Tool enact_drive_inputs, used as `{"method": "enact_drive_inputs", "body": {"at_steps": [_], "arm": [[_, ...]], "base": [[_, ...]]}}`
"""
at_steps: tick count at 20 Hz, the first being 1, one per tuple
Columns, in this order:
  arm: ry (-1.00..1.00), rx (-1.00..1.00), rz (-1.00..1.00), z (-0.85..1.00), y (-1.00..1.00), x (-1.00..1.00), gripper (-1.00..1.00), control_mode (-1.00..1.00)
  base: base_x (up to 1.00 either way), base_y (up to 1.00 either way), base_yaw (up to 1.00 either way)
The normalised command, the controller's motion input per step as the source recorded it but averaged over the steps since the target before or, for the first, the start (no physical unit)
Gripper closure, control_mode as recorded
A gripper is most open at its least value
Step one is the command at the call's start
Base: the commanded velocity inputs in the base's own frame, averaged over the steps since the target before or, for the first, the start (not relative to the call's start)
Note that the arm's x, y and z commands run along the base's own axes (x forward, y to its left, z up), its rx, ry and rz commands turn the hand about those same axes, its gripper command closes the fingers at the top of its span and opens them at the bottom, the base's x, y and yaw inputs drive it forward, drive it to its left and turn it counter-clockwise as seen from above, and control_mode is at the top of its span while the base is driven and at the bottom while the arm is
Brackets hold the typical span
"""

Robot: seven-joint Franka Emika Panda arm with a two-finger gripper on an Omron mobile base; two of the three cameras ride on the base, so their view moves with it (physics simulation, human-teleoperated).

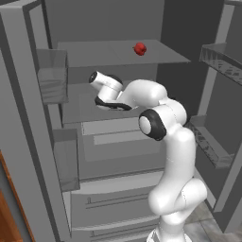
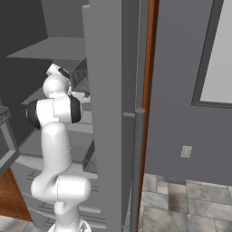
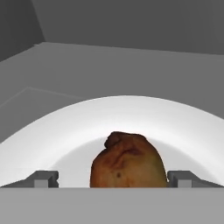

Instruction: Transport the chicken drumstick from the fridge to the microwave and turn on the microwave.

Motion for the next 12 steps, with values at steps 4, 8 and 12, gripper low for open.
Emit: {"method": "enact_drive_inputs", "body": {"at_steps": [4, 8, 12], "arm": [[0.01, 0.00, 0.00, -0.32, -0.02, 0.00, 1.00, -1.00], [0.00, 0.00, 0.00, -0.33, -0.04, 0.00, 1.00, -1.00], [0.00, 0.00, 0.00, -0.31, -0.02, 0.00, 1.00, -1.00]], "base": [[0.00, 0.00, 0.00], [0.00, 0.00, 0.00], [0.00, 0.00, 0.00]]}}
